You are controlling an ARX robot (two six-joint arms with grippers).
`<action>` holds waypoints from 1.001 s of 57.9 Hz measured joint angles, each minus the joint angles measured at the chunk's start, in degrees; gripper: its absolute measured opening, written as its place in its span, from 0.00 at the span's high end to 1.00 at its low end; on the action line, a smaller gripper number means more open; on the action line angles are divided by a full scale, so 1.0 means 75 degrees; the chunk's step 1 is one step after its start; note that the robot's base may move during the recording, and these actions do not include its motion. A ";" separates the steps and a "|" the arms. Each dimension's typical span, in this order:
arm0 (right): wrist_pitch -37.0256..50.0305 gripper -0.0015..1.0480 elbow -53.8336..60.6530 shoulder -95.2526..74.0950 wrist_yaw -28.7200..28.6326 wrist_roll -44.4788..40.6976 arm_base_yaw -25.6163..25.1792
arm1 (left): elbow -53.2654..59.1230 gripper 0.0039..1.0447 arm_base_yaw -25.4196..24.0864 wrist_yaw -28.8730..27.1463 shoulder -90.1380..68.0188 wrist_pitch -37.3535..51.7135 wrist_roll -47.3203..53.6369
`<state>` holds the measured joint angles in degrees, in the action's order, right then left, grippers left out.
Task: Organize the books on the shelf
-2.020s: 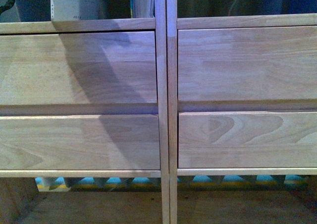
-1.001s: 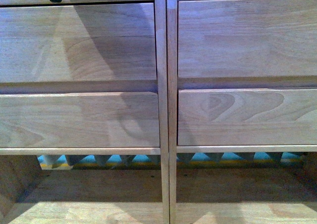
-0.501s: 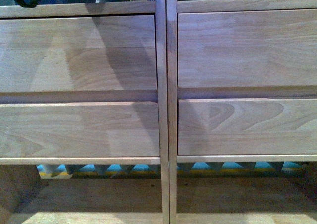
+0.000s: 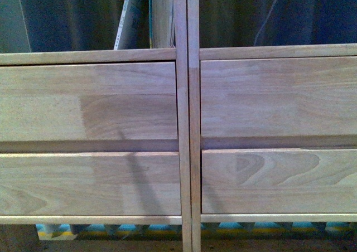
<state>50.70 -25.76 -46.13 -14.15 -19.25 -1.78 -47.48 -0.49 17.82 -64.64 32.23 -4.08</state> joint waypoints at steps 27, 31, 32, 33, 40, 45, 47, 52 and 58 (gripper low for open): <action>-0.5263 0.44 0.0067 0.1428 0.1848 0.2130 0.0213 | 0.1871 0.54 0.0047 -0.2378 0.1437 -0.1512 0.0396; -0.5161 0.55 0.0463 0.1638 0.1865 0.2294 0.0227 | 0.2439 0.66 0.0073 -0.2343 0.1722 -0.1265 0.0428; -0.5132 0.59 0.0583 0.1682 0.1894 0.2328 0.0227 | 0.2585 0.69 0.0073 -0.2352 0.1801 -0.1209 0.0431; -0.5115 0.60 0.0644 0.1708 0.1900 0.2349 0.0221 | 0.2661 0.71 0.0073 -0.2358 0.1845 -0.1180 0.0431; -0.4916 0.84 0.1352 0.2136 0.1868 0.2448 0.0227 | 0.3544 0.95 0.0064 -0.2375 0.2378 -0.0866 0.0452; -0.4843 0.98 0.1676 0.2396 0.1886 0.2454 0.0227 | 0.3987 0.98 0.0064 -0.2372 0.2684 -0.0755 0.0463; -0.4826 0.97 0.1769 0.2483 0.1886 0.2474 0.0227 | 0.4109 0.98 0.0064 -0.2369 0.2777 -0.0734 0.0463; -0.4809 0.97 0.1993 0.2693 0.1883 0.2477 0.0227 | 0.4415 0.98 0.0064 -0.2378 0.3037 -0.0691 0.0463; -0.4809 0.97 0.2291 0.2973 0.1883 0.2480 0.0227 | 0.4803 0.98 0.0064 -0.2375 0.3407 -0.0682 0.0463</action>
<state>14.63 -8.58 -23.84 -0.03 -0.64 -0.08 -11.46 -0.01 0.01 -39.09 27.11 -0.60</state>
